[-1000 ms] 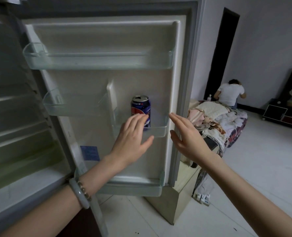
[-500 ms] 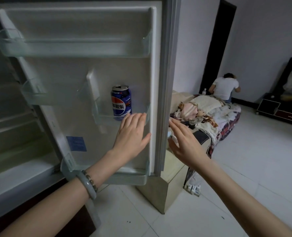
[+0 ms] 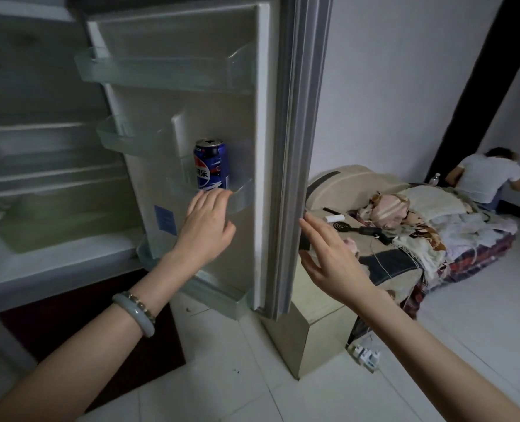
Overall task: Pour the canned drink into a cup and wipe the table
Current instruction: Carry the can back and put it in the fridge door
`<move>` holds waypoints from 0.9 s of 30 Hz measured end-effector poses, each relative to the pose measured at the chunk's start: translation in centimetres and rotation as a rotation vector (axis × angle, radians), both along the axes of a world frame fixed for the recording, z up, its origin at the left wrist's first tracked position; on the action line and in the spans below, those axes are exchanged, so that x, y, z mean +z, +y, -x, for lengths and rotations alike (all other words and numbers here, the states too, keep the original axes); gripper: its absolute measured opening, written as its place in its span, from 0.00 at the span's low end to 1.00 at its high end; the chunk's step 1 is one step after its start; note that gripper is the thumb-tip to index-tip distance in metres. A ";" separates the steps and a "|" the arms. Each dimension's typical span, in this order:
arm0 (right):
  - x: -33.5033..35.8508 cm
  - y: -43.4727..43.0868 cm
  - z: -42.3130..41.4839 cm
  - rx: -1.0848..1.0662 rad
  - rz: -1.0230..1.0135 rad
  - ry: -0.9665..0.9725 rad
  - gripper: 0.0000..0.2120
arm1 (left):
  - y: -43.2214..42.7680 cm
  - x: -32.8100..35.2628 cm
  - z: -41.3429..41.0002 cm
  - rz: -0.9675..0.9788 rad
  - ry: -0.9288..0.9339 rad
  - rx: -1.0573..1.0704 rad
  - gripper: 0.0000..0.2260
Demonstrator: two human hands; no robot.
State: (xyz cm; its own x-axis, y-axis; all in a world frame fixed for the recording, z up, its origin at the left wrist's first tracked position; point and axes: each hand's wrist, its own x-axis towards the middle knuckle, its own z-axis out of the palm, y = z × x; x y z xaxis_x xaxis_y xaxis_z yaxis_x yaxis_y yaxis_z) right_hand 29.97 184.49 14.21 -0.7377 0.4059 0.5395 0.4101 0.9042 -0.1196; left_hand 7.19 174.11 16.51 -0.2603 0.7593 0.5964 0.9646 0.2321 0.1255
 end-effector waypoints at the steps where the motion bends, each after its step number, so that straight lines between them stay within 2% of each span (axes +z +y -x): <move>1: 0.0 -0.1 -0.1 0.026 0.005 -0.003 0.29 | -1.0 0.0 -0.1 -0.001 -0.005 0.016 0.25; 9: -0.3 -2.4 1.3 0.200 0.040 0.071 0.32 | -9.2 -0.3 -0.1 0.024 -0.079 0.188 0.31; 18: -0.3 -6.6 6.8 0.466 0.008 0.049 0.33 | -17.9 -0.4 0.6 0.041 -0.159 0.386 0.34; 27: -0.8 -13.2 13.7 0.813 0.024 0.030 0.33 | -24.7 -1.7 -3.0 -0.036 -0.160 0.365 0.29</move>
